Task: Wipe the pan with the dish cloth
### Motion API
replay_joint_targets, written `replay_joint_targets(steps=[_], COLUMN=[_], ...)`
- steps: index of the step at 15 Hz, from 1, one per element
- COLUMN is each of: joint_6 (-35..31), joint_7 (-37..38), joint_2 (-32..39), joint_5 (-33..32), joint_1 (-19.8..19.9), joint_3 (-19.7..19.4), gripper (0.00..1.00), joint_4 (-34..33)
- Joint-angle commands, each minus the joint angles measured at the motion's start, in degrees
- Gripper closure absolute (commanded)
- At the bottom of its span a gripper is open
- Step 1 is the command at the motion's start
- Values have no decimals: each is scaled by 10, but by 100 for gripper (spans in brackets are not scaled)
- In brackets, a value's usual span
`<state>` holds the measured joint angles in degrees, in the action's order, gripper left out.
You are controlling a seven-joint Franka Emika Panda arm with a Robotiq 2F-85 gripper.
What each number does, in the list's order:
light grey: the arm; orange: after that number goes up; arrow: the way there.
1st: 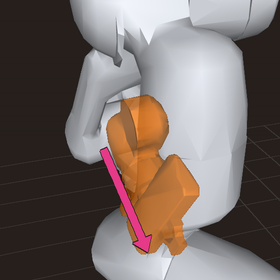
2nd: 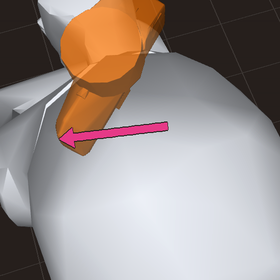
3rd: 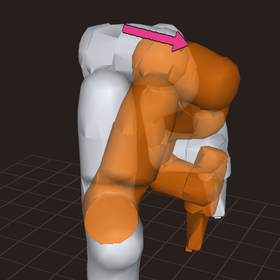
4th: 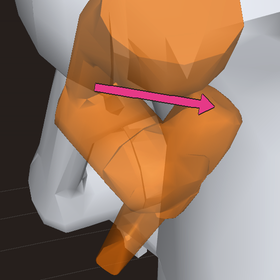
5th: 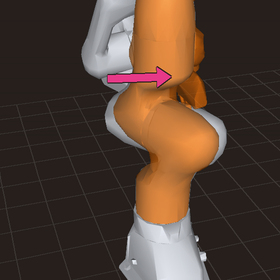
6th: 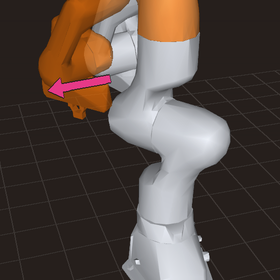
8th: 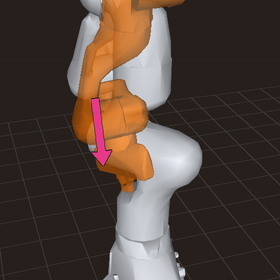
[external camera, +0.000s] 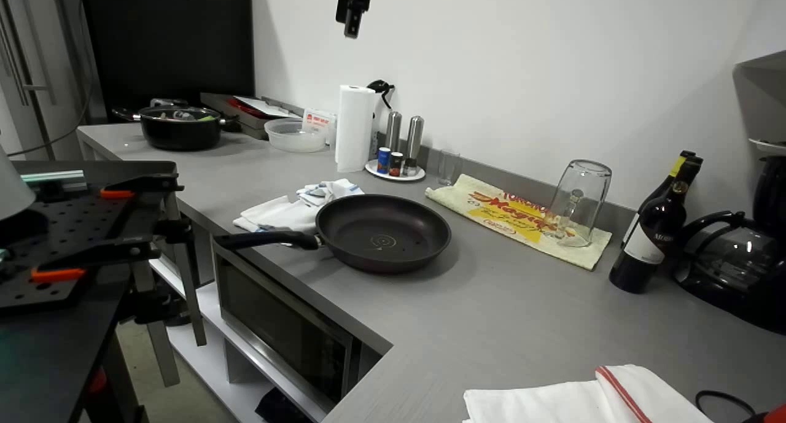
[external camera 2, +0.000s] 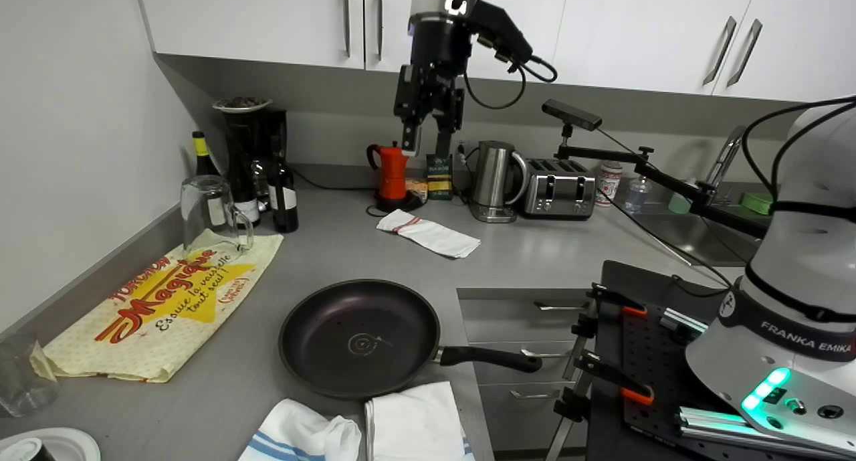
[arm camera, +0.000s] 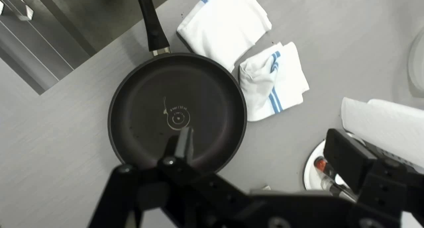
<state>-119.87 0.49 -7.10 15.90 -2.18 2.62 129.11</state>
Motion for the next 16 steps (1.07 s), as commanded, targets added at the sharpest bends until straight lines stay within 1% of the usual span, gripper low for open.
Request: replay_joint_targets(steps=[1, 3, 7, 11, 16], joint_6=[-29, -50, -98, -141, -151], joint_7=[-26, -26, -1, 21, 39], joint_2=[81, 122, 195, 261, 329], joint_5=[-32, -59, -99, -113, -115], joint_1=[-12, -18, -32, -50, -68], joint_3=[9, 17, 27, 32, 34], gripper=[0, 0, 0, 0, 0], joint_4=[-18, -27, -55, -100, -159])
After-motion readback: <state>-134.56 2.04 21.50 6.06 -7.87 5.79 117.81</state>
